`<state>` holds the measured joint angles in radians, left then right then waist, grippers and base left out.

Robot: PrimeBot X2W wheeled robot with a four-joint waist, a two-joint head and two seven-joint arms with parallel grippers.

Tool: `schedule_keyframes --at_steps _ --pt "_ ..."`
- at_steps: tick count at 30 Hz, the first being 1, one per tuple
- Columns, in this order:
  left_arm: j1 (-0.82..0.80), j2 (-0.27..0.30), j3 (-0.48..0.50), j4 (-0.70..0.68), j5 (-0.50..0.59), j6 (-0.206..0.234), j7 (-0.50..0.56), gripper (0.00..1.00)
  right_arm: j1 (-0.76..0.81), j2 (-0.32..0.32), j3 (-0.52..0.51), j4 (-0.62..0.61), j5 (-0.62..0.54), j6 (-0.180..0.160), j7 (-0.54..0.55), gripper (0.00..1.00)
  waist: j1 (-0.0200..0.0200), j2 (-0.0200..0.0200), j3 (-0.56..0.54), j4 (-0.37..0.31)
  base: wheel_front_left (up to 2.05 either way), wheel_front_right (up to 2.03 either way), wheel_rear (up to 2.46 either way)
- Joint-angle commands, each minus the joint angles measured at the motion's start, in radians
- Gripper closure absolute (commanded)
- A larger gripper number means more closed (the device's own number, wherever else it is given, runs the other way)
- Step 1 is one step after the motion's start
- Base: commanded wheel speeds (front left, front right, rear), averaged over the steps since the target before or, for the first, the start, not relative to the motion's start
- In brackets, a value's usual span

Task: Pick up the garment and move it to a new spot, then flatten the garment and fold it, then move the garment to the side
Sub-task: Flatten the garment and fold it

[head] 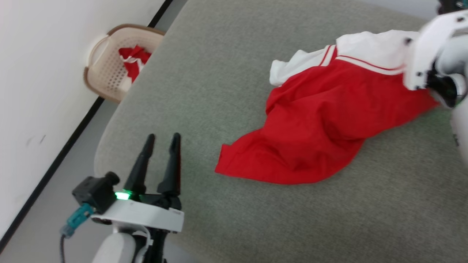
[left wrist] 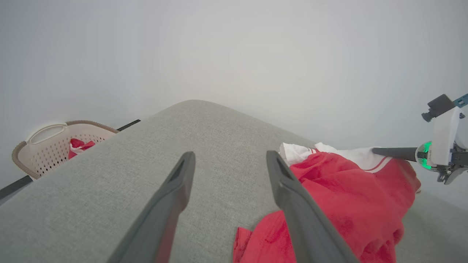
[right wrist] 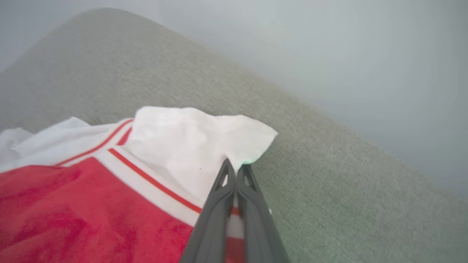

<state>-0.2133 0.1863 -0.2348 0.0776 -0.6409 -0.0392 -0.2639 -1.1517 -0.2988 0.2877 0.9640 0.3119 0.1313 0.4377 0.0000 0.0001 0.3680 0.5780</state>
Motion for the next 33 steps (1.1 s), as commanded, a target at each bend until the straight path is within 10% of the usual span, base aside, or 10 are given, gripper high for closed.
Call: schedule_keyframes --at_steps 1,16,32,33 --pt "0.006 0.004 0.006 -0.002 0.001 0.0 0.0 0.0 0.03 -0.004 0.02 -0.026 0.019 -0.001 -0.014 1.0 0.0 -0.0001 -0.027 -0.035 0.0 0.0 0.0" --pt "0.072 0.057 0.044 -0.091 0.005 0.06 0.036 0.0 0.484 -0.238 0.036 -0.595 0.28 -0.001 -0.028 1.0 0.0 -0.0001 -0.127 -0.192 0.0 0.0 0.0" --pt "0.136 0.12 0.067 -0.129 0.002 0.098 0.095 0.0 0.923 -0.228 -0.136 -0.791 0.282 -0.001 0.075 1.0 0.0 -0.0001 -0.202 -0.275 0.0 0.0 0.0" --pt "0.14 0.123 0.069 -0.13 0.001 0.1 0.097 0.0 0.929 -0.215 -0.14 -0.784 0.28 -0.001 0.079 0.7 0.0 -0.0001 -0.208 -0.279 0.0 0.0 0.0"
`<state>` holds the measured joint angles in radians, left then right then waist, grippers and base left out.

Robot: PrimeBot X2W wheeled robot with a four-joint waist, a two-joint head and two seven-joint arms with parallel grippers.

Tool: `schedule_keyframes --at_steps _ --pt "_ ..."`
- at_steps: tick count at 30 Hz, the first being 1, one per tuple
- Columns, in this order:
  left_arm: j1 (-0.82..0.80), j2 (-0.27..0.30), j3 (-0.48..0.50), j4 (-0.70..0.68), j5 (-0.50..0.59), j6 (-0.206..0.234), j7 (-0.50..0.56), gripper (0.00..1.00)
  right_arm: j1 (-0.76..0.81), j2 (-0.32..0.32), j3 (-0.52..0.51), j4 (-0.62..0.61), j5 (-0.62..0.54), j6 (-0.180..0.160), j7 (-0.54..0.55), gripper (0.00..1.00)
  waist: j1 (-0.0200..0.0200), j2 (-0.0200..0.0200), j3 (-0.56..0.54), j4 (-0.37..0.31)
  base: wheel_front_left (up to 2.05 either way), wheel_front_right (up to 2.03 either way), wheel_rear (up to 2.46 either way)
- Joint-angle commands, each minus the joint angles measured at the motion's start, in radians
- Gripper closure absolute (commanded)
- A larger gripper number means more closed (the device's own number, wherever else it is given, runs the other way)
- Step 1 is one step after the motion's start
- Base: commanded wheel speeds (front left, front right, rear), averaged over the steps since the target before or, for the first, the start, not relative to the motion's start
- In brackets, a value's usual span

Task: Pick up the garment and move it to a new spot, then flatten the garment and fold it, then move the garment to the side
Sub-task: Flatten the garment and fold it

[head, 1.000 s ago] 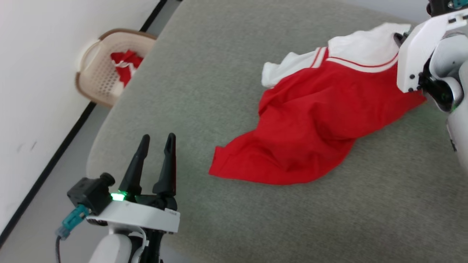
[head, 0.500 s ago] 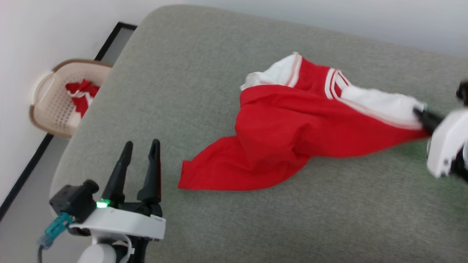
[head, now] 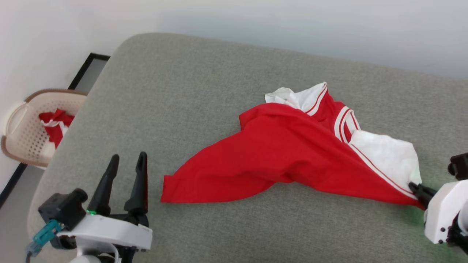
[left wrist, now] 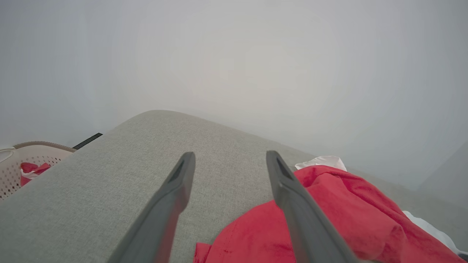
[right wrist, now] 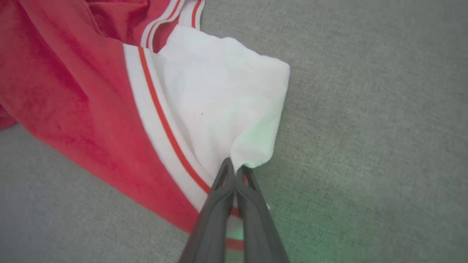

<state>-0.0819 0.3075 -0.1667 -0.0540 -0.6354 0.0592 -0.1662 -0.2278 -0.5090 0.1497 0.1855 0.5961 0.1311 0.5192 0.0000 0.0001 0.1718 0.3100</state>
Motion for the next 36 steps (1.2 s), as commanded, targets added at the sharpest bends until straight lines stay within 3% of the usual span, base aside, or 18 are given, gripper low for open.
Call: schedule_keyframes --at_steps 1,2,9,19,25,36 --pt "0.01 0.004 0.003 -0.002 -0.006 0.004 0.001 0.0 0.008 0.004 -0.003 0.001 -0.009 -0.001 0.003 0.31 0.0 -0.0001 -0.017 -0.016 0.0 0.0 0.0" --pt "0.013 0.006 0.006 -0.006 -0.008 0.006 0.004 0.0 0.008 0.009 0.003 0.006 -0.016 -0.001 0.01 0.0 0.0 -0.0001 -0.022 -0.02 0.0 0.0 0.0" --pt "0.052 0.026 0.017 -0.033 0.001 0.027 0.013 0.0 -0.004 0.037 0.002 -0.042 -0.011 -0.001 0.09 0.0 0.0 -0.0001 -0.059 -0.048 0.0 0.0 0.0" --pt "0.103 0.047 0.009 -0.073 0.043 0.052 -0.006 0.0 -0.053 0.048 -0.086 -0.151 -0.036 -0.001 0.193 0.0 0.0 -0.0001 -0.06 -0.041 0.0 0.0 0.0" --pt "0.084 0.055 -0.034 -0.048 0.096 0.057 -0.005 0.0 -0.163 0.056 -0.073 -0.038 -0.055 -0.001 0.245 0.0 0.0 -0.0001 -0.02 -0.009 0.0 0.0 0.0" --pt "0.017 0.011 -0.076 -0.011 0.084 0.029 -0.025 0.0 -0.372 0.021 -0.007 0.253 -0.1 -0.001 0.338 0.0 0.0 -0.0001 0.063 0.06 0.0 0.0 0.0"
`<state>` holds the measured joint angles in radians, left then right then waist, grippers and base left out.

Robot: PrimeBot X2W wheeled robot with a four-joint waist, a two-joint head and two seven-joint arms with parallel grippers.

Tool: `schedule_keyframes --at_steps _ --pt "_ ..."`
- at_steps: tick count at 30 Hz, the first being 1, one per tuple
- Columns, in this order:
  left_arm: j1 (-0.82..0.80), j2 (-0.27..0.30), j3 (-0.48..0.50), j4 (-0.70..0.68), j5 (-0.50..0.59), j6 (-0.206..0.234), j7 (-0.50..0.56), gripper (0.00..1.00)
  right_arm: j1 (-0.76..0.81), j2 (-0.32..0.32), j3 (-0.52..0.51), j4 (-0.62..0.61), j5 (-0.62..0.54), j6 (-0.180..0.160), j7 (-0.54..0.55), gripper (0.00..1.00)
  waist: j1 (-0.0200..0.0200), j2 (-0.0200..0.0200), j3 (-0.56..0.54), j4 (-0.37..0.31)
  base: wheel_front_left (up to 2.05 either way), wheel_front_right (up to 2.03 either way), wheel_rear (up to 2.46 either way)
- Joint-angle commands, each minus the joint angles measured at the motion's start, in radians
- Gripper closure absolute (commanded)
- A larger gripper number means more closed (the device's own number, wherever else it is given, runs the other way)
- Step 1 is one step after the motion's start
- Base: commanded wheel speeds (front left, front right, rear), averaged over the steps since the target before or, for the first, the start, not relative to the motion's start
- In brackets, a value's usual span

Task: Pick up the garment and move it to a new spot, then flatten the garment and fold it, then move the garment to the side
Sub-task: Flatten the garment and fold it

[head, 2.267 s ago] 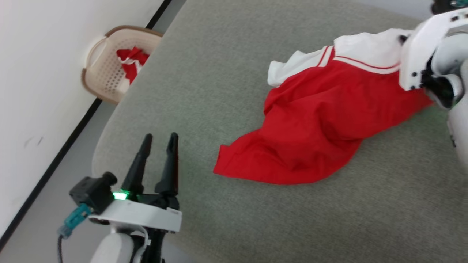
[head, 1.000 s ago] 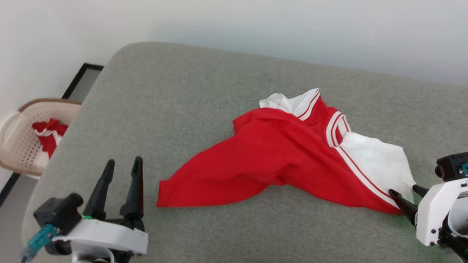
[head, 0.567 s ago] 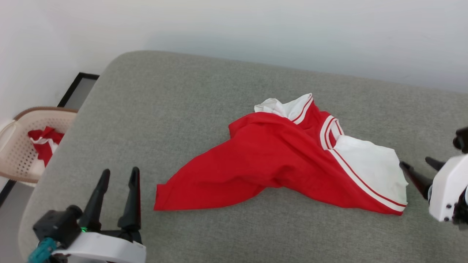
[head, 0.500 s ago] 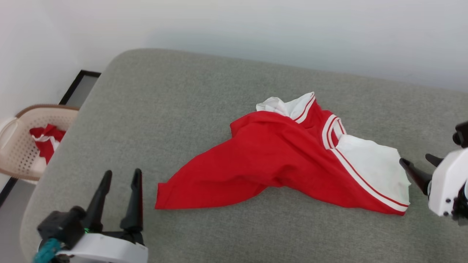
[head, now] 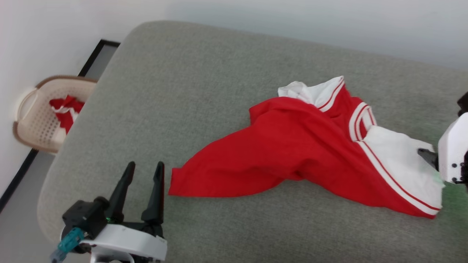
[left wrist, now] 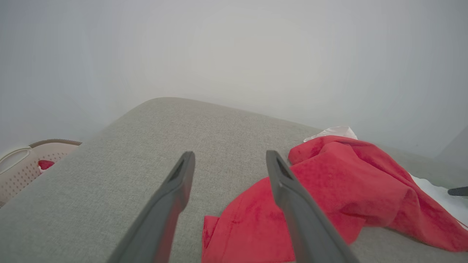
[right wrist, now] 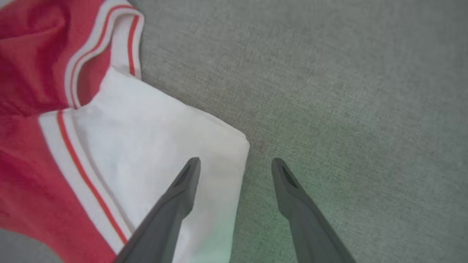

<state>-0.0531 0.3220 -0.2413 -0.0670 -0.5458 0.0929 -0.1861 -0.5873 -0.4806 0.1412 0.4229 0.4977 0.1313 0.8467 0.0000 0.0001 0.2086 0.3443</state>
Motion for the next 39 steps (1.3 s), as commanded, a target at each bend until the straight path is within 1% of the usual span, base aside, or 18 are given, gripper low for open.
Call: schedule_keyframes --at_steps 1,5,6,7,10,13,16,18,20,22,26,29,31,33,35,38,39 --pt "-0.013 -0.007 -0.002 0.006 -0.007 -0.007 -0.009 0.0 -0.022 -0.006 0.007 0.039 -0.003 -0.001 0.029 0.0 0.0 -0.0001 0.03 0.028 0.0 0.0 0.0" --pt "-0.021 -0.015 -0.003 0.017 -0.015 -0.01 -0.016 0.0 -0.046 -0.006 0.015 0.116 -0.016 -0.001 0.108 0.0 0.0 -0.0001 0.04 0.033 0.0 0.0 0.0" --pt "-0.022 -0.015 -0.002 0.021 -0.017 -0.011 -0.017 0.0 -0.046 -0.005 0.01 0.132 -0.021 -0.001 0.119 0.24 0.0 -0.0001 0.042 0.034 0.0 0.0 0.0" --pt "-0.023 -0.016 -0.003 0.024 -0.018 -0.013 -0.019 0.0 -0.045 -0.001 0.008 0.147 -0.018 -0.001 0.135 1.0 0.0 -0.0001 0.042 0.034 0.0 0.0 0.0" --pt "-0.026 -0.018 0.0 0.031 -0.023 -0.013 -0.022 0.0 -0.042 0.005 0.025 0.153 -0.007 -0.001 0.15 1.0 0.0 -0.0001 0.045 0.033 0.0 0.0 0.0" --pt "-0.031 -0.019 0.002 0.034 -0.025 -0.012 -0.026 0.0 -0.068 0.0 0.02 0.12 -0.005 -0.001 0.092 1.0 0.0 -0.0001 0.047 0.025 0.0 0.0 0.0" --pt "-0.031 -0.013 0.007 0.035 -0.025 -0.007 -0.028 0.0 -0.094 -0.009 0.045 0.066 0.017 -0.001 0.031 1.0 0.0 -0.0001 0.041 0.01 0.0 0.0 0.0" --pt "-0.026 -0.01 0.01 0.034 -0.027 -0.005 -0.028 0.0 -0.091 -0.026 0.083 0.018 0.048 -0.001 -0.008 1.0 0.0 -0.0001 0.033 0.0 0.0 0.0 0.0" --pt "-0.019 -0.006 0.015 0.032 -0.029 0.002 -0.027 0.0 -0.076 -0.049 0.135 -0.055 0.09 -0.001 -0.057 1.0 0.0 -0.0001 0.023 -0.012 0.0 0.0 0.0" --pt "-0.009 -0.002 0.02 0.028 -0.032 0.005 -0.028 0.0 -0.048 -0.092 0.19 -0.133 0.131 -0.001 -0.095 1.0 0.0 -0.0001 0.012 -0.027 0.0 0.0 0.0" --pt "0.009 0.009 0.035 0.015 -0.038 0.015 -0.025 0.0 0.004 -0.182 0.293 -0.319 0.249 -0.001 -0.167 1.0 0.0 -0.0001 -0.009 -0.063 0.0 0.0 0.0" --pt "0.027 0.016 0.045 0.004 -0.041 0.024 -0.023 0.0 0.063 -0.251 0.348 -0.437 0.323 -0.001 -0.22 1.0 0.0 -0.0001 -0.023 -0.096 0.0 0.0 0.0" --pt "0.036 0.022 0.051 -0.003 -0.045 0.028 -0.021 0.0 0.096 -0.301 0.381 -0.504 0.349 -0.001 -0.253 1.0 0.0 -0.0001 -0.032 -0.117 0.0 0.0 0.0" --pt "0.042 0.029 0.056 -0.009 -0.045 0.03 -0.018 0.0 0.139 -0.335 0.412 -0.55 0.382 -0.001 -0.28 1.0 0.0 -0.0001 -0.039 -0.137 0.0 0.0 0.0" --pt "0.048 0.032 0.062 -0.015 -0.05 0.032 -0.015 0.0 0.182 -0.384 0.448 -0.582 0.392 -0.001 -0.293 1.0 0.0 -0.0001 -0.047 -0.153 0.0 0.0 0.0" --pt "0.057 0.04 0.068 -0.023 -0.054 0.035 -0.012 0.0 0.25 -0.421 0.485 -0.605 0.428 -0.001 -0.315 1.0 0.0 -0.0001 -0.059 -0.174 0.0 0.0 0.0" --pt "0.057 0.04 0.068 -0.023 -0.054 0.035 -0.012 0.0 0.25 -0.421 0.485 -0.605 0.428 -0.001 -0.315 1.0 0.0 -0.0001 -0.059 -0.174 0.0 0.0 0.0"
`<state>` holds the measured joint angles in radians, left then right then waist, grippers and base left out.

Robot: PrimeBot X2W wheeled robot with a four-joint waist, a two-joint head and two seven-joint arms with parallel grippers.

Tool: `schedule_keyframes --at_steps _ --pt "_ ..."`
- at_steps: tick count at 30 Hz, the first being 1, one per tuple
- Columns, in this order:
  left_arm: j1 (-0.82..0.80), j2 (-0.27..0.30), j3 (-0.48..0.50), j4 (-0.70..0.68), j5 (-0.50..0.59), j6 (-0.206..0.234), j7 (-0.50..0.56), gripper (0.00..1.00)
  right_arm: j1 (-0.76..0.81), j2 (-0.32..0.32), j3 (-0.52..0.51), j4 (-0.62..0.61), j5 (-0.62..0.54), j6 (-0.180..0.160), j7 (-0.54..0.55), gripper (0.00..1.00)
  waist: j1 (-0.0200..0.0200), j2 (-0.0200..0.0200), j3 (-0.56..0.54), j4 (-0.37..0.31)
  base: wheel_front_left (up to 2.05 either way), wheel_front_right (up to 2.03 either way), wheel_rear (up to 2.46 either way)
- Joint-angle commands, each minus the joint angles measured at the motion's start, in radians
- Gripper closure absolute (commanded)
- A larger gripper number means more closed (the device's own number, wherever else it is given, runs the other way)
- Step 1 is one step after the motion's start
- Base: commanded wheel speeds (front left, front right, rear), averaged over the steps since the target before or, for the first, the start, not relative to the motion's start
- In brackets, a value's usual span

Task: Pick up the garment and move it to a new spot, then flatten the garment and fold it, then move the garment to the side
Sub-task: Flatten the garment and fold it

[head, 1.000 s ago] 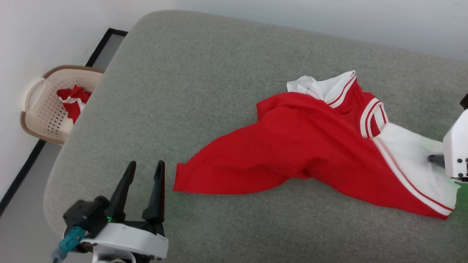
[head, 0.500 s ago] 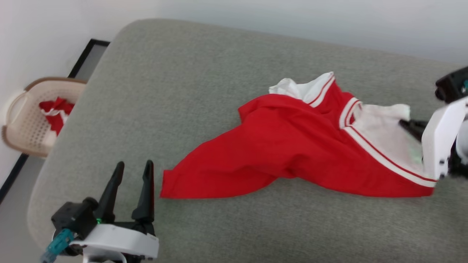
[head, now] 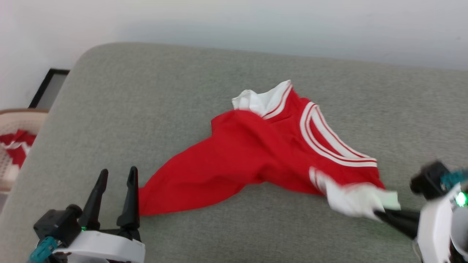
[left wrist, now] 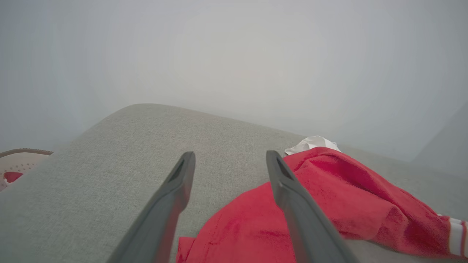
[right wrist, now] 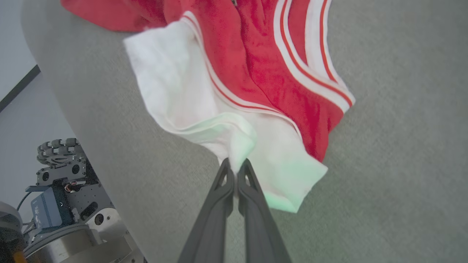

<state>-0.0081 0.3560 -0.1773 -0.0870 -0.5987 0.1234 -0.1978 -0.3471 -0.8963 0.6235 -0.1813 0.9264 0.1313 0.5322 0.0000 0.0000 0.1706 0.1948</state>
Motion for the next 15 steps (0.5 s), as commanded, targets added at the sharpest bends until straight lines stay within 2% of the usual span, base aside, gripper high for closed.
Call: schedule_keyframes --at_steps 1,5,9,14,15 --pt "0.013 0.008 0.004 -0.004 -0.002 0.005 0.003 0.0 0.034 -0.024 0.012 -0.002 0.007 -0.001 -0.004 1.0 0.0 0.0 -0.024 -0.029 0.0 0.0 0.0" --pt "0.02 0.013 0.008 -0.011 -0.009 0.008 0.009 0.0 0.111 -0.062 0.021 0.028 0.021 -0.001 -0.027 1.0 0.0 0.0 -0.035 -0.046 0.0 0.0 0.0" --pt "0.026 0.016 0.006 -0.013 -0.013 0.008 0.014 0.0 0.143 -0.082 0.034 0.077 -0.017 -0.001 -0.033 1.0 0.0 0.0 -0.04 -0.059 0.0 0.0 0.0" --pt "0.024 0.02 0.002 -0.012 -0.015 0.01 0.021 0.0 0.138 -0.049 0.068 0.117 -0.032 -0.001 -0.044 0.98 0.0 0.0 -0.044 -0.07 0.0 0.0 0.0" --pt "0.024 0.021 0.002 -0.011 -0.015 0.011 0.022 0.0 0.129 -0.041 0.073 0.121 -0.04 -0.001 -0.051 0.65 0.0 0.0 -0.045 -0.073 0.0 0.0 0.0"
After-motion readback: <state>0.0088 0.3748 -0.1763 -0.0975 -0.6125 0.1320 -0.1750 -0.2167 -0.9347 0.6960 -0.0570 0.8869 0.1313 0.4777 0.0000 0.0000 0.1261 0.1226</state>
